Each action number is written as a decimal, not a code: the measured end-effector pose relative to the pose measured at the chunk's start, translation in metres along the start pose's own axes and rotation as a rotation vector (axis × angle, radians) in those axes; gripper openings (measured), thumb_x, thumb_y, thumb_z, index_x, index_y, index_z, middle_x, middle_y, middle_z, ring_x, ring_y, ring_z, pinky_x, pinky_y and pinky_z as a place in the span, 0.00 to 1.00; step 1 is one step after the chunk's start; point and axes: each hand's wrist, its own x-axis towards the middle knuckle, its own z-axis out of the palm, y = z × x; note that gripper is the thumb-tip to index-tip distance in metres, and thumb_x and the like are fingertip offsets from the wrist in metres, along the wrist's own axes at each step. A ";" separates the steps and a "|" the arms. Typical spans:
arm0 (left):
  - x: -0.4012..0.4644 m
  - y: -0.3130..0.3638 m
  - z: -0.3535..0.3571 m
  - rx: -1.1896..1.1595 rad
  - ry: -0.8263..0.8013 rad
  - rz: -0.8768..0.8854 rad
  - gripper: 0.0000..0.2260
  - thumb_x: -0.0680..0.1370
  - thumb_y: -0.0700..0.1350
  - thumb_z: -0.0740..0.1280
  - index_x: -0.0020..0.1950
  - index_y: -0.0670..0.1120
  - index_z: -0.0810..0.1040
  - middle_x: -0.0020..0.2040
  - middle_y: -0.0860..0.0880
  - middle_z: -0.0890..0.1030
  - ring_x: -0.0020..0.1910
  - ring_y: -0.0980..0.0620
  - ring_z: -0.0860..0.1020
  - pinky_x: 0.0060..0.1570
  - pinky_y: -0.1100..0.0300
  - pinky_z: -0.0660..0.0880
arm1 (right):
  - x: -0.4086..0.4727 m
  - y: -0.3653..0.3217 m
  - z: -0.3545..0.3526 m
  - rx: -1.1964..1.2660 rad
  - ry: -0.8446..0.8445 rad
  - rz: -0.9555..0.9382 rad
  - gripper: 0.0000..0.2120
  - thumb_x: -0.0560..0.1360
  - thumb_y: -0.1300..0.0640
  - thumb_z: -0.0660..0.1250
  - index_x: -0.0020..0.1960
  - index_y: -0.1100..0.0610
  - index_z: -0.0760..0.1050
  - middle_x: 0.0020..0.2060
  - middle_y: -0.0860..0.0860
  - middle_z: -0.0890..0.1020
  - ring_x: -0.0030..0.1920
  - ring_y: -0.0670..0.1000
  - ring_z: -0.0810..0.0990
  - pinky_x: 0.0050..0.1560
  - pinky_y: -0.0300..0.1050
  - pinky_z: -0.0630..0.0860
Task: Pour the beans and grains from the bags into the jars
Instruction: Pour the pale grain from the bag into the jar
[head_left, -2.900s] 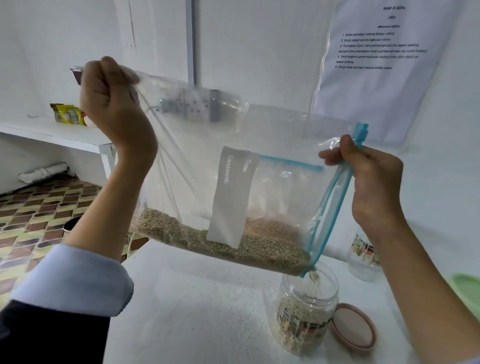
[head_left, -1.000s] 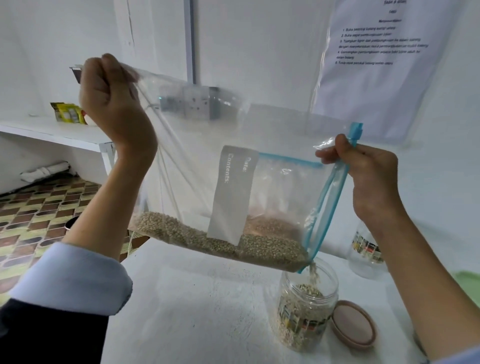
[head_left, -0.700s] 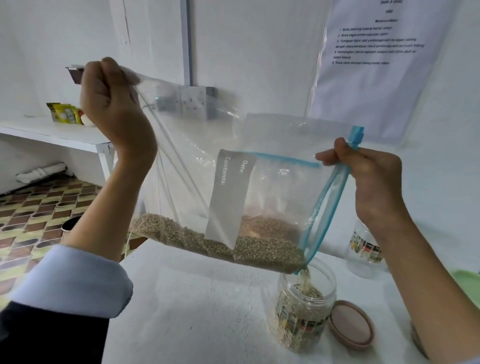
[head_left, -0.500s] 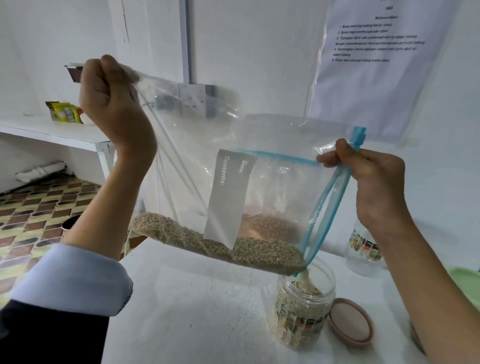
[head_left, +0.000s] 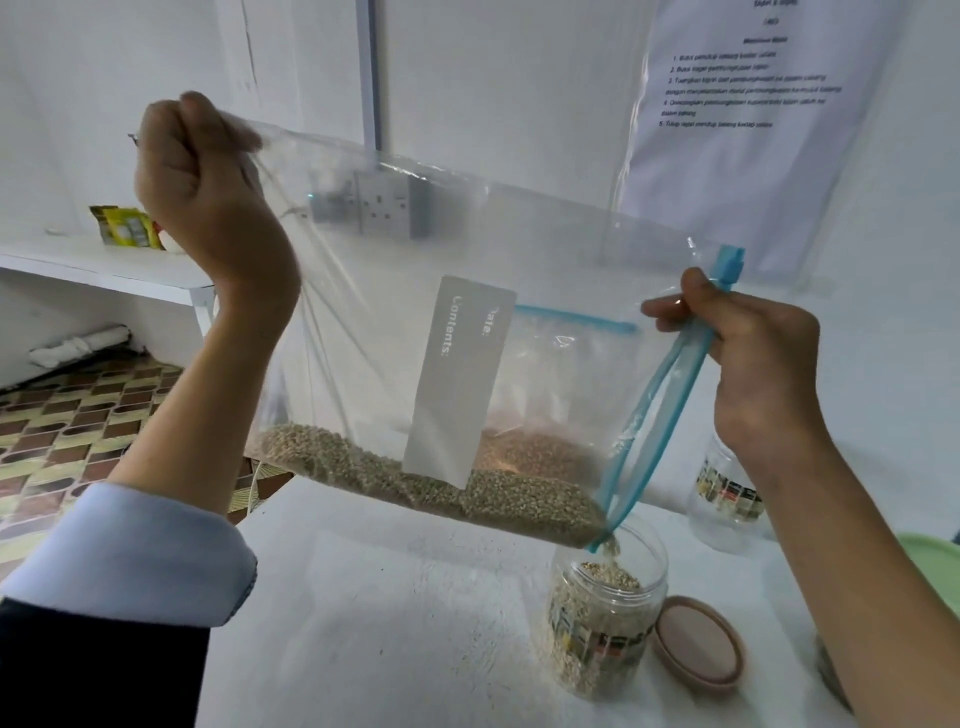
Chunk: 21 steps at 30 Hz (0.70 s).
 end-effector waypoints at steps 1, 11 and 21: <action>0.001 0.000 -0.001 0.010 -0.002 0.007 0.13 0.78 0.41 0.58 0.33 0.48 0.67 0.26 0.56 0.72 0.25 0.53 0.65 0.27 0.65 0.61 | 0.000 0.001 0.000 -0.005 -0.017 0.002 0.14 0.75 0.53 0.69 0.31 0.52 0.82 0.34 0.48 0.85 0.41 0.48 0.81 0.61 0.47 0.73; 0.003 0.002 -0.004 0.052 0.003 0.000 0.13 0.78 0.42 0.58 0.33 0.49 0.67 0.26 0.55 0.72 0.25 0.53 0.65 0.27 0.65 0.61 | 0.001 0.000 0.004 -0.032 -0.087 -0.001 0.13 0.74 0.51 0.70 0.31 0.50 0.83 0.37 0.48 0.86 0.47 0.47 0.81 0.63 0.48 0.73; 0.002 0.002 -0.004 0.019 -0.001 -0.027 0.13 0.78 0.42 0.59 0.33 0.49 0.67 0.26 0.53 0.71 0.25 0.52 0.64 0.27 0.64 0.60 | 0.007 0.007 0.001 -0.059 -0.056 -0.058 0.11 0.75 0.52 0.68 0.36 0.51 0.83 0.34 0.44 0.85 0.42 0.41 0.80 0.52 0.32 0.71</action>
